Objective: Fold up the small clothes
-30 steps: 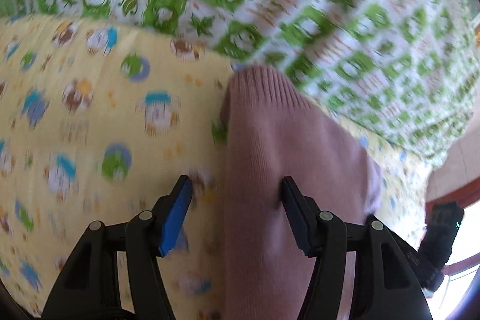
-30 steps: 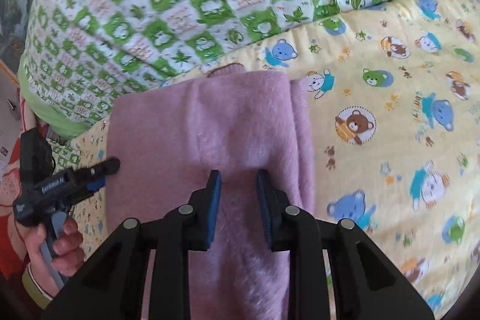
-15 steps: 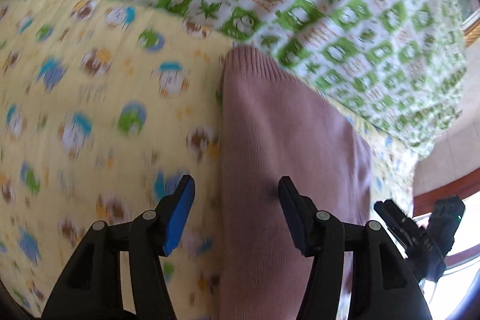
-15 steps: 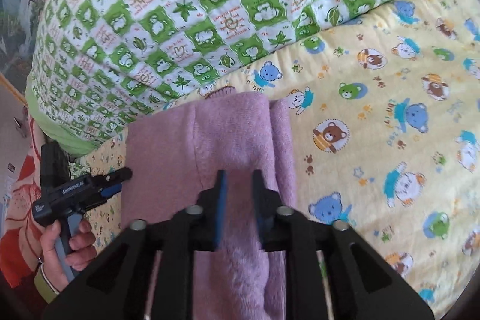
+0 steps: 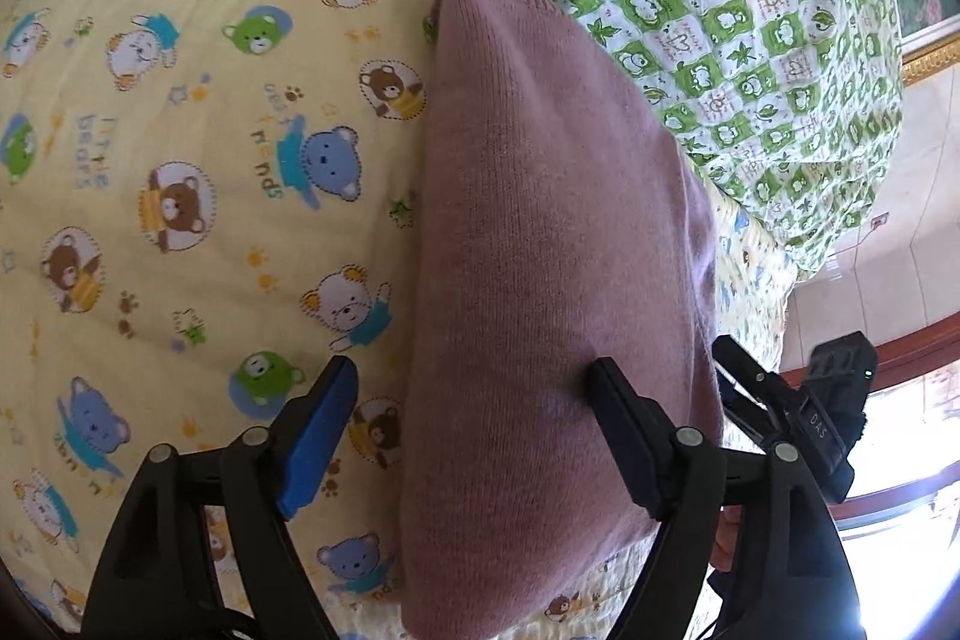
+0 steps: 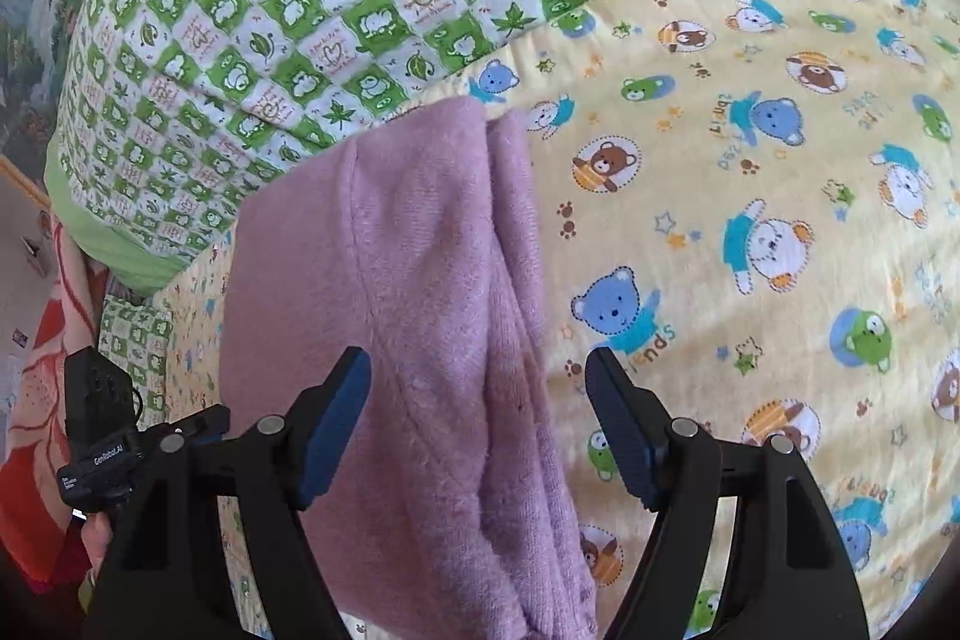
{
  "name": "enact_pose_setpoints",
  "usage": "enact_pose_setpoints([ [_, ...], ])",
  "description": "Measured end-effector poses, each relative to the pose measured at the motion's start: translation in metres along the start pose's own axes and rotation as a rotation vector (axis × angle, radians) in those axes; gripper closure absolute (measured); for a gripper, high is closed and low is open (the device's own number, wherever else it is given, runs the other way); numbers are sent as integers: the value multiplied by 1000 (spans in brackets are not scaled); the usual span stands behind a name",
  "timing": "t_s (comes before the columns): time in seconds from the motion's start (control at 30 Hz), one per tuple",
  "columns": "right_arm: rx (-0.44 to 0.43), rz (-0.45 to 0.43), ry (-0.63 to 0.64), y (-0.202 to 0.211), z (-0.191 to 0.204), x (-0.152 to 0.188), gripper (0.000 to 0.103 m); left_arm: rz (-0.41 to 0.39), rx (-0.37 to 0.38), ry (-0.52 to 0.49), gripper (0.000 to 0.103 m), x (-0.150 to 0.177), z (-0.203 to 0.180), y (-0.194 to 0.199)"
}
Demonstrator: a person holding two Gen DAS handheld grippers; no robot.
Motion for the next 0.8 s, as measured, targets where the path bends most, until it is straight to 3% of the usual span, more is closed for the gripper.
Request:
enact_pose_setpoints([
  [0.13,-23,66,-28,-23,-12,-2,28,25,14,4,18,-9,-3,-16],
  [0.27,-100,58,-58,-26,-18,-3,29,43,31,-12,18,-16,-9,-31],
  [0.3,-109,61,-53,-26,-18,-4,30,44,39,-16,21,-17,-11,-33],
  [0.33,-115,65,-44,-26,-17,-5,32,45,49,-22,31,-19,-14,-37],
  [0.4,-136,84,-19,-29,-12,-5,57,47,55,-34,36,-19,-18,-42],
  [0.5,-137,99,-39,-35,-9,-2,67,28,58,-38,47,-17,-20,-41],
  [0.63,-187,67,-91,-26,-5,2,75,16,80,-60,58,-16,-25,-31],
  [0.8,-222,35,-74,-6,26,11,77,-26,77,-100,61,-2,-36,-1],
])
Point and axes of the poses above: each gripper's, at about its wrist camera, not at the fingertips, and y roughly against the way its jaws point, z to its left, x to its underside, the point moved 6 cm from there along -y, roughly the way its jaws point, and after that the axes turned 13 degrees about z, right-handed, at the moved point
